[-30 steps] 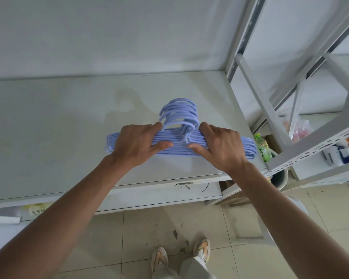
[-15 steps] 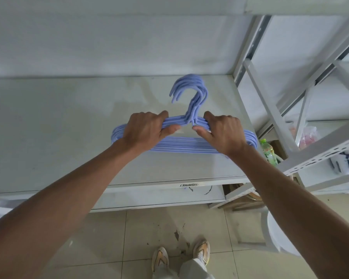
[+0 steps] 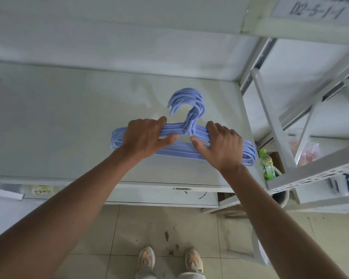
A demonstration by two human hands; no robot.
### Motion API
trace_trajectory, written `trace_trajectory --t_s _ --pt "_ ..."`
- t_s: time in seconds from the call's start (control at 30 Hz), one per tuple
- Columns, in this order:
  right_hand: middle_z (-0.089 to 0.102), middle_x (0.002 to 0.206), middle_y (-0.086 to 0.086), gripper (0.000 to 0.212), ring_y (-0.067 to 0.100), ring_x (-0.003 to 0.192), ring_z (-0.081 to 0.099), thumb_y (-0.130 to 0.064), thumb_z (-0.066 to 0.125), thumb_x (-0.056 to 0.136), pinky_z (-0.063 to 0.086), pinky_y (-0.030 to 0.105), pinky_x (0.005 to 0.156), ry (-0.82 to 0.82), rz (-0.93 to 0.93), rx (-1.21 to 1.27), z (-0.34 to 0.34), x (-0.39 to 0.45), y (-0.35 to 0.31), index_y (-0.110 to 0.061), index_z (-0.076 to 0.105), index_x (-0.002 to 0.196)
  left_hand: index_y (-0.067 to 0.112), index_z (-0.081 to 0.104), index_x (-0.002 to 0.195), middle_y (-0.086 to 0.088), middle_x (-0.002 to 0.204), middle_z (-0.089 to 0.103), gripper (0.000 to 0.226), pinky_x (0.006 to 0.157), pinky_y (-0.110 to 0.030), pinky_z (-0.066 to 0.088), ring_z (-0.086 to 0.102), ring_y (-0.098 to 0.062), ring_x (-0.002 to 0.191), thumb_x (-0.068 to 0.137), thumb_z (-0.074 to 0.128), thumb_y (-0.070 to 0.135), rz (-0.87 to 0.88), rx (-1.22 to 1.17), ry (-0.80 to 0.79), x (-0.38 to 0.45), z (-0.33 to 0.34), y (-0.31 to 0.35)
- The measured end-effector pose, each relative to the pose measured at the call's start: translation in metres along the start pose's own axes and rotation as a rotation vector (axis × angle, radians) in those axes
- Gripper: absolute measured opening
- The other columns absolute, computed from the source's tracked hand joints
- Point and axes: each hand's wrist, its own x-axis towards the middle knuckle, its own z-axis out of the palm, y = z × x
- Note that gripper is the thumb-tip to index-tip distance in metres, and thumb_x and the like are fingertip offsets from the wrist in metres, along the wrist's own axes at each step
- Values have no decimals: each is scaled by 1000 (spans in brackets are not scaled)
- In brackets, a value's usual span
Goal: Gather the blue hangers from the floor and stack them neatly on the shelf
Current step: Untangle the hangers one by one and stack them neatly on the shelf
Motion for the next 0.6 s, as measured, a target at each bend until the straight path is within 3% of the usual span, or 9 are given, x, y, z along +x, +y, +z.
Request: trace_trajectory --t_s 0.2,0.33,0.43,0.5,0.6 --pt "52 70 -2 67 29 60 57 -79 27 97 30 29 55 -100 -123 50 -4 9 21 -16 51 92 15 57 98 -7 69 68 66 52 -33 37 67 -36 60 94 25 74 -18 -39 -40 -6 -13 9" --pt "58 68 4 74 33 58 60 -81 24 94 35 32 55 -112 -92 22 -2 1 37 -13 52 87 16 58 91 -8 66 66 66 49 -33 39 66 -34 57 94 28 74 -56 -10 -44 -12 -8 11" --pt "59 59 7 76 35 52 59 -83 27 89 34 30 53 -222 -130 0 -4 6 41 -13 54 83 15 60 85 -11 58 64 71 50 -32 38 63 -34 51 92 23 75 -78 10 -91 -17 -13 15" --pt "60 60 9 75 37 58 63 -83 23 83 35 32 55 -302 -186 -5 -6 18 43 -16 55 83 18 63 85 -12 63 66 73 53 -33 37 66 -35 57 91 19 77 -157 26 -156 -26 -25 20" --pt "45 56 -3 77 34 60 57 -93 10 79 33 33 58 -389 -305 60 -5 37 27 -25 45 72 26 58 79 -9 76 70 70 66 -37 43 70 -34 79 91 15 79 -409 -27 -307 -56 -47 25"
